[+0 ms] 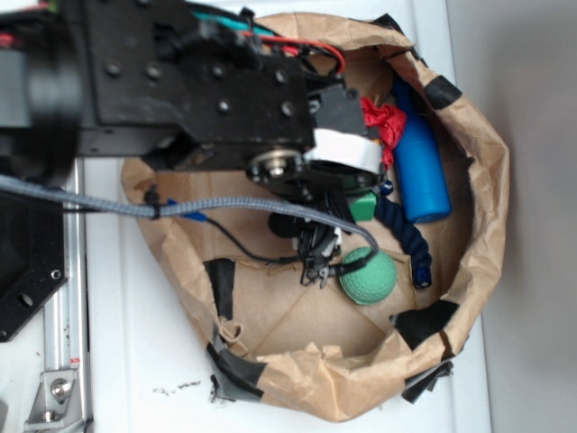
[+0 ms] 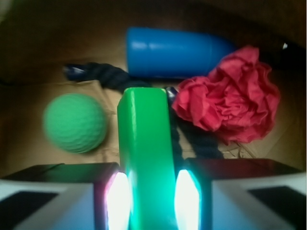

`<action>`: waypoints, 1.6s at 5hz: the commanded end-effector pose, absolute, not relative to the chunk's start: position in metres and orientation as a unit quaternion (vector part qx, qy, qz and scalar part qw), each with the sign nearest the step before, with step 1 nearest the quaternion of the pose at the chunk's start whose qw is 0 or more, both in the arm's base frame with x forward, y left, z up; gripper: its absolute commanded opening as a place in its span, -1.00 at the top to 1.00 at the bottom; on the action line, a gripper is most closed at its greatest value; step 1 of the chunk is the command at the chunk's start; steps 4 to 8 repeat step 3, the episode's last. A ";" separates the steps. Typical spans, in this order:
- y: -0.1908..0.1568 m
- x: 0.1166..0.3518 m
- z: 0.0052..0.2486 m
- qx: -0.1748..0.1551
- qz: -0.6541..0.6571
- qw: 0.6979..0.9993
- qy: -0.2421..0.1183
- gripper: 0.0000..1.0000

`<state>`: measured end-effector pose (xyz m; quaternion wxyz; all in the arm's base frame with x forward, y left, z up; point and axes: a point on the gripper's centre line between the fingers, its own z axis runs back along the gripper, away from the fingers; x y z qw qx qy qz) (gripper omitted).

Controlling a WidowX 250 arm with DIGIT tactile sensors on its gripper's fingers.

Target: Grab the green block.

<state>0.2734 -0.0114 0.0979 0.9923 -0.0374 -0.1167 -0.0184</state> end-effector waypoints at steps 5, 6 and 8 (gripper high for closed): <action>-0.021 0.273 0.156 0.022 -0.062 0.995 -0.078 1.00; -0.021 0.273 0.156 0.022 -0.062 0.995 -0.078 1.00; -0.021 0.273 0.156 0.022 -0.062 0.995 -0.078 1.00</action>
